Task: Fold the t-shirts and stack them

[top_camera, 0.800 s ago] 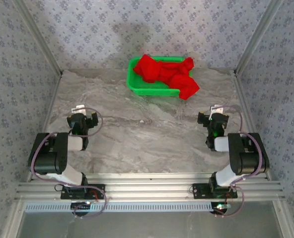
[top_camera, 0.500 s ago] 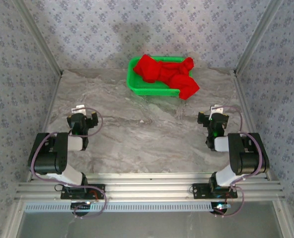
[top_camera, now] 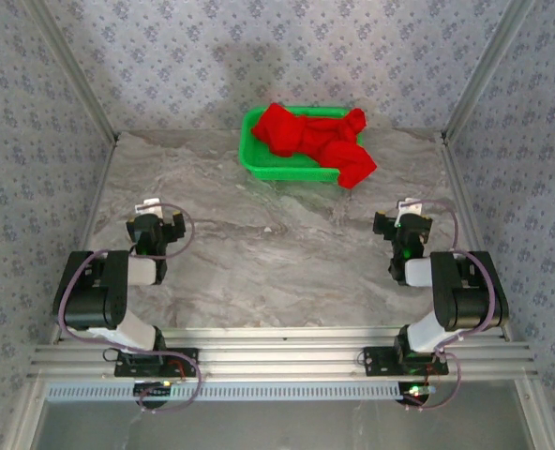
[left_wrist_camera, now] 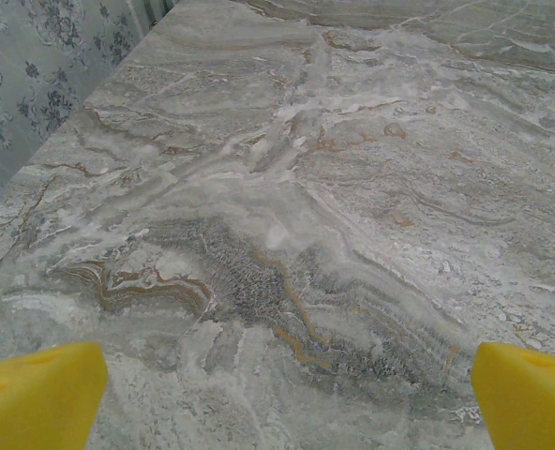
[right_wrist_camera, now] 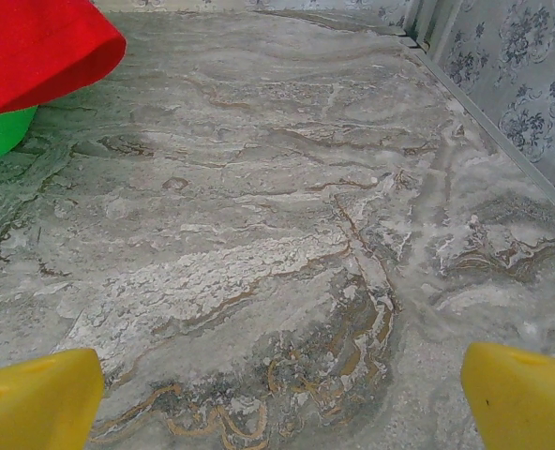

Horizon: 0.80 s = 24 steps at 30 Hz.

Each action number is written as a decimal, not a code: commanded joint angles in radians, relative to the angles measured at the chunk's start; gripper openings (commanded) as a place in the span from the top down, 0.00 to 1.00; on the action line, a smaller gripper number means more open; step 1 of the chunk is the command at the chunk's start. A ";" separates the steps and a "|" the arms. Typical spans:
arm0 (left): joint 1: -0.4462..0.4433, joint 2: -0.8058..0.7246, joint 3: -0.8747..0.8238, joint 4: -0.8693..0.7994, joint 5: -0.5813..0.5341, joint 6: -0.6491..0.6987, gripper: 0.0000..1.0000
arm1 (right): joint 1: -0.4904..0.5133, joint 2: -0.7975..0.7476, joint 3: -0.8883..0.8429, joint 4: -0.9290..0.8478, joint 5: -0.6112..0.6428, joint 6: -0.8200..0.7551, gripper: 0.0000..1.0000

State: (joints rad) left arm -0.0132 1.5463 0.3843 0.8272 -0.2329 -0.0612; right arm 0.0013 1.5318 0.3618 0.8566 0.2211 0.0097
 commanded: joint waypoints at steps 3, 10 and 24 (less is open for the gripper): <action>0.003 -0.024 0.008 0.037 -0.001 0.002 0.00 | -0.003 -0.016 -0.001 0.027 0.012 0.001 0.00; -0.070 -0.424 0.437 -0.893 -0.035 -0.199 0.00 | 0.027 -0.446 0.346 -1.027 0.096 0.237 0.00; -0.307 -0.259 0.894 -1.477 0.403 -0.540 0.00 | -0.019 0.136 1.156 -1.548 -0.716 0.346 0.00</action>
State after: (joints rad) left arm -0.2699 1.2217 1.2781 -0.5140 0.0551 -0.5392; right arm -0.0395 1.5314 1.4361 -0.5175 -0.3454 0.3252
